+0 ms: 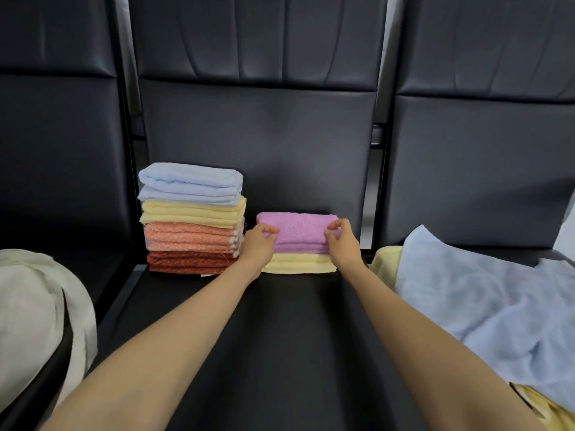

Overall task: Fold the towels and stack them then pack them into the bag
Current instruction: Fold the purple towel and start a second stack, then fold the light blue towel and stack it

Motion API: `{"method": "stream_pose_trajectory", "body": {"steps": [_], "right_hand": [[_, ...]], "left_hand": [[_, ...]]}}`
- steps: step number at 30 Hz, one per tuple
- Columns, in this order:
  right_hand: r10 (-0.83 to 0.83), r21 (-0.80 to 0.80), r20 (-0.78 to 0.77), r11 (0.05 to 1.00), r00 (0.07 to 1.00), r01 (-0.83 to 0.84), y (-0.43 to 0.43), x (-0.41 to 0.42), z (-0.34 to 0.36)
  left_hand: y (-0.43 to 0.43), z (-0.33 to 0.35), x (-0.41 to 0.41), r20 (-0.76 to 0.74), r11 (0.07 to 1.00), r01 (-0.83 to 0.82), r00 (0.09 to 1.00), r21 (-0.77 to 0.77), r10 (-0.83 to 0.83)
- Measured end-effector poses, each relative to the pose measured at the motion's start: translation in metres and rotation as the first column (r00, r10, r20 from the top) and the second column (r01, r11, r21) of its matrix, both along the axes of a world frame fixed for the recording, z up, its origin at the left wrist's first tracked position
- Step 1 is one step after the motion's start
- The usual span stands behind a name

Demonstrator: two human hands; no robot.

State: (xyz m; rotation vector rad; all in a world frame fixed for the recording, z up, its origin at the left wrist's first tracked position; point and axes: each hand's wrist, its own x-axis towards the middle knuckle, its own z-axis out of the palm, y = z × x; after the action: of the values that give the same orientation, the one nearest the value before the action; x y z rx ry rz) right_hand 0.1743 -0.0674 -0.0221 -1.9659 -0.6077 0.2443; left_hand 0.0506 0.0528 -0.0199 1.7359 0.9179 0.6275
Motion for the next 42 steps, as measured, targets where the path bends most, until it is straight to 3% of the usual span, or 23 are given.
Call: {"method": "stream_pose_trajectory", "body": {"steps": [3, 6, 8, 10, 12, 15, 18, 21, 25, 29, 35, 38, 42], "right_hand": [[-0.014, -0.059, 0.076, 0.998, 0.997, 0.018, 0.006, -0.005, -0.001], [0.000, -0.232, 0.301, 0.970, 0.954, 0.073, 0.001, -0.007, -0.006], [0.042, -0.244, 0.554, 0.963, 0.832, 0.114, -0.007, -0.012, -0.009], [0.111, -0.246, 0.723, 0.964, 0.682, 0.105, -0.017, -0.016, -0.009], [0.304, -0.477, 0.657, 0.876, 0.690, 0.068, -0.024, -0.022, -0.006], [0.429, -0.680, 0.386, 0.731, 0.816, -0.062, -0.031, -0.026, 0.003], [0.376, -0.588, 0.296, 0.796, 0.878, -0.143, -0.036, -0.031, 0.018], [0.249, -0.334, 0.274, 0.930, 0.929, -0.151, -0.055, -0.041, 0.035], [0.058, -0.145, 0.229, 0.989, 0.972, -0.025, -0.106, -0.056, 0.059], [-0.081, -0.188, 0.213, 0.975, 0.974, 0.122, -0.172, -0.056, 0.069], [-0.278, -0.249, 0.175, 0.916, 0.944, 0.316, -0.264, -0.041, 0.052], [-0.307, -0.332, 0.168, 0.877, 0.937, 0.347, -0.293, -0.031, 0.036], [-0.254, -0.434, 0.190, 0.845, 0.948, 0.313, -0.312, -0.020, 0.013]], "left_hand": [[0.004, 0.002, 0.003, -0.087, 1.000, 0.008, 0.996, 0.027, -0.005], [-0.002, 0.004, -0.001, -0.281, 0.964, 0.062, 0.960, 0.258, 0.013], [-0.013, 0.007, -0.009, -0.452, 0.859, 0.188, 0.890, 0.476, 0.055], [-0.021, 0.005, -0.019, -0.544, 0.735, 0.326, 0.836, 0.595, 0.069], [-0.023, 0.001, -0.026, -0.616, 0.684, 0.442, 0.788, 0.580, 0.013], [-0.020, 0.003, -0.035, -0.671, 0.741, 0.536, 0.724, 0.404, -0.157], [-0.020, 0.014, -0.044, -0.651, 0.761, 0.547, 0.725, 0.349, -0.223], [-0.035, 0.027, -0.055, -0.572, 0.761, 0.473, 0.804, 0.444, -0.166], [-0.088, 0.045, -0.065, -0.413, 0.818, 0.360, 0.895, 0.448, -0.168], [-0.142, 0.051, -0.057, -0.357, 0.795, 0.467, 0.871, 0.389, -0.337], [-0.217, 0.038, -0.031, -0.440, 0.683, 0.699, 0.692, 0.210, -0.573], [-0.245, 0.028, -0.016, -0.467, 0.654, 0.740, 0.640, 0.159, -0.610], [-0.274, 0.013, 0.008, -0.454, 0.677, 0.729, 0.637, 0.095, -0.623]]}}
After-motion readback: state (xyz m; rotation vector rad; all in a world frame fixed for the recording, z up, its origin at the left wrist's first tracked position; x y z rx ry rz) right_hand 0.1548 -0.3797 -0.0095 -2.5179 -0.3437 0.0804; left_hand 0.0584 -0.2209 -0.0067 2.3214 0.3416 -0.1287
